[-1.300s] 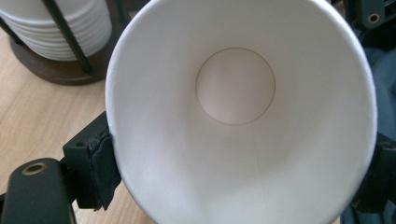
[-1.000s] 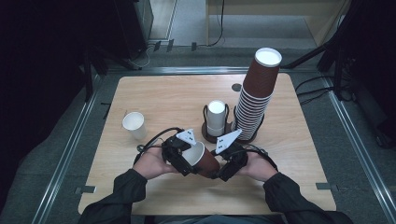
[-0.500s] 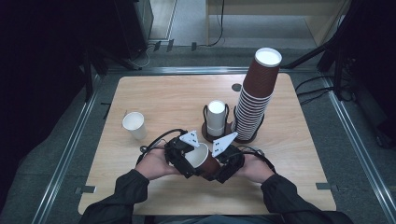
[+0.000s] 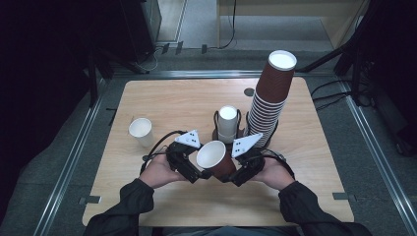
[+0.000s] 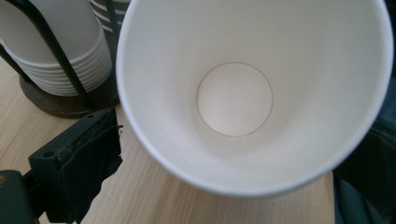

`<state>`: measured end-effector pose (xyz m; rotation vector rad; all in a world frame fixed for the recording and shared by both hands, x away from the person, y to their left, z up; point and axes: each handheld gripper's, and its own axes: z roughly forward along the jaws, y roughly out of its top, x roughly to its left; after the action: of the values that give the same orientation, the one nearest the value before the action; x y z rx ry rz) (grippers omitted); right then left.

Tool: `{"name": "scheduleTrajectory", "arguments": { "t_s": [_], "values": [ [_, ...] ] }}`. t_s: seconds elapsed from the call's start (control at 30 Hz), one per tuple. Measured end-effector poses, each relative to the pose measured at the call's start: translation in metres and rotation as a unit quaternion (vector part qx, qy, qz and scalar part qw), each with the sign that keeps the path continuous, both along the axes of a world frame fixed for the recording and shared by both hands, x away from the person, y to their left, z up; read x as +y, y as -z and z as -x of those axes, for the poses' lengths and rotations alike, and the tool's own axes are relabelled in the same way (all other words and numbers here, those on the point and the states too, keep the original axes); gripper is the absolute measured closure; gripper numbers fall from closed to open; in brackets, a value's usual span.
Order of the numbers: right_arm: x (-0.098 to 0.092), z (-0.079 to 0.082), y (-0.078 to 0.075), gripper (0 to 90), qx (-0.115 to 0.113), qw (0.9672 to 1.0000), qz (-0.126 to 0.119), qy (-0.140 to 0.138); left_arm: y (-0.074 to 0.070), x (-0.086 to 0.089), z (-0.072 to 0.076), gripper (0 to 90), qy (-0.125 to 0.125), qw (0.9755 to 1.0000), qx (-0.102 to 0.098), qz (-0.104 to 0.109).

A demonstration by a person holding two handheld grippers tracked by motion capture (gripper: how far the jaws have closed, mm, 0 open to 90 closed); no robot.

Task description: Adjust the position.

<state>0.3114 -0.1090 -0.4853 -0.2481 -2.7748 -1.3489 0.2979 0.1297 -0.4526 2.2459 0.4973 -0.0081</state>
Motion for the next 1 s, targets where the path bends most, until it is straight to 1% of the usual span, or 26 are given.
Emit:
{"name": "scheduleTrajectory", "arguments": {
  "t_s": [0.03,0.1,0.17,0.2,0.23,0.27,0.3,0.33,0.37,0.4,0.43,0.47,0.5,0.53,0.6,0.63,0.67,0.7,0.73,0.77,0.83,0.87,0.9,0.97,1.0],
  "values": [
    [-0.003,0.000,-0.003,20.8,0.002,0.9999,-0.009,0.005,0.000,0.001,0.000,0.0,-0.001,1.0000,0.002,0.007],
    [-0.006,0.000,-0.006,20.8,-0.002,0.9998,-0.018,0.009,-0.002,0.003,0.000,0.0,-0.006,0.9997,0.001,0.022],
    [-0.008,0.001,-0.008,20.8,-0.002,0.9995,-0.028,0.012,-0.004,0.003,0.001,0.0,-0.010,0.9994,-0.004,0.033],
    [-0.009,0.001,-0.009,20.8,-0.001,0.9993,-0.034,0.013,-0.004,0.003,0.001,0.0,-0.010,0.9991,-0.002,0.040],
    [-0.009,0.001,-0.009,20.8,-0.001,0.9993,-0.034,0.013,-0.004,0.003,0.001,0.0,-0.010,0.9991,-0.002,0.040],
    [-0.009,0.001,-0.009,20.8,-0.001,0.9991,-0.040,0.013,-0.006,0.002,0.002,0.0,-0.009,0.9987,-0.006,0.049],
    [-0.009,0.001,-0.009,20.8,-0.001,0.9991,-0.040,0.013,-0.006,0.002,0.002,0.0,-0.009,0.9987,-0.006,0.049],
    [-0.008,0.002,-0.008,20.8,0.004,0.9988,-0.046,0.013,-0.008,0.001,0.003,0.0,-0.014,0.9978,-0.014,0.063],
    [-0.008,0.002,-0.008,20.8,0.004,0.9988,-0.046,0.013,-0.008,0.001,0.003,0.0,-0.014,0.9978,-0.014,0.063],
    [-0.005,0.003,-0.007,20.8,0.007,0.9987,-0.048,0.012,-0.008,0.001,0.003,0.0,-0.015,0.9963,-0.005,0.085],
    [-0.005,0.003,-0.007,20.8,0.007,0.9987,-0.048,0.012,-0.008,0.001,0.003,0.0,-0.015,0.9963,-0.005,0.085],
    [-0.002,0.003,-0.005,20.8,0.012,0.9986,-0.050,0.010,-0.008,-0.001,0.003,0.0,-0.013,0.9956,-0.005,0.093],
    [-0.002,0.003,-0.005,20.8,0.012,0.9986,-0.050,0.010,-0.008,-0.001,0.003,0.0,-0.013,0.9956,-0.005,0.093],
    [0.001,0.004,-0.003,20.7,0.019,0.9985,-0.050,0.008,-0.008,-0.003,0.004,0.0,-0.011,0.9952,-0.004,0.097],
    [0.002,0.005,-0.003,20.7,0.021,0.9984,-0.052,0.006,-0.008,-0.005,0.004,0.0,-0.009,0.9949,-0.002,0.101],
    [0.005,0.005,-0.002,20.7,0.017,0.9984,-0.054,0.001,-0.008,-0.005,0.004,0.1,-0.009,0.9948,-0.002,0.102],
    [0.005,0.005,-0.002,20.7,0.016,0.9982,-0.057,0.000,-0.008,-0.005,0.004,1.2,-0.012,0.9935,-0.002,0.113],
    [0.005,0.005,-0.002,20.7,0.016,0.9982,-0.057,0.000,-0.008,-0.005,0.004,5.6,-0.012,0.9935,-0.002,0.113],
    [0.006,0.005,-0.002,20.8,0.016,0.9980,-0.061,0.000,-0.009,-0.004,0.006,6.4,-0.017,0.9920,-0.021,0.123],
    [0.005,0.005,-0.002,20.8,0.021,0.9976,-0.066,0.002,-0.010,-0.003,0.006,7.1,-0.019,0.9917,-0.025,0.124],
    [0.005,0.005,-0.003,20.9,0.018,0.9975,-0.069,0.001,-0.011,-0.004,0.007,8.5,-0.019,0.9915,-0.027,0.126],
    [0.004,0.005,-0.004,20.9,0.016,0.9977,-0.066,0.001,-0.010,-0.004,0.007,8.5,-0.020,0.9914,-0.029,0.126],
    [0.003,0.005,-0.004,21.0,0.010,0.9978,-0.066,0.002,-0.010,-0.004,0.007,9.8,-0.020,0.9916,-0.028,0.125],
    [0.003,0.004,-0.004,21.1,0.011,0.9980,-0.062,0.002,-0.010,-0.003,0.006,11.5,-0.019,0.9921,-0.022,0.122],
    [0.002,0.003,-0.004,20.9,0.015,0.9979,-0.063,0.003,-0.010,-0.002,0.004,13.0,-0.020,0.9919,-0.014,0.125]
  ]
}}
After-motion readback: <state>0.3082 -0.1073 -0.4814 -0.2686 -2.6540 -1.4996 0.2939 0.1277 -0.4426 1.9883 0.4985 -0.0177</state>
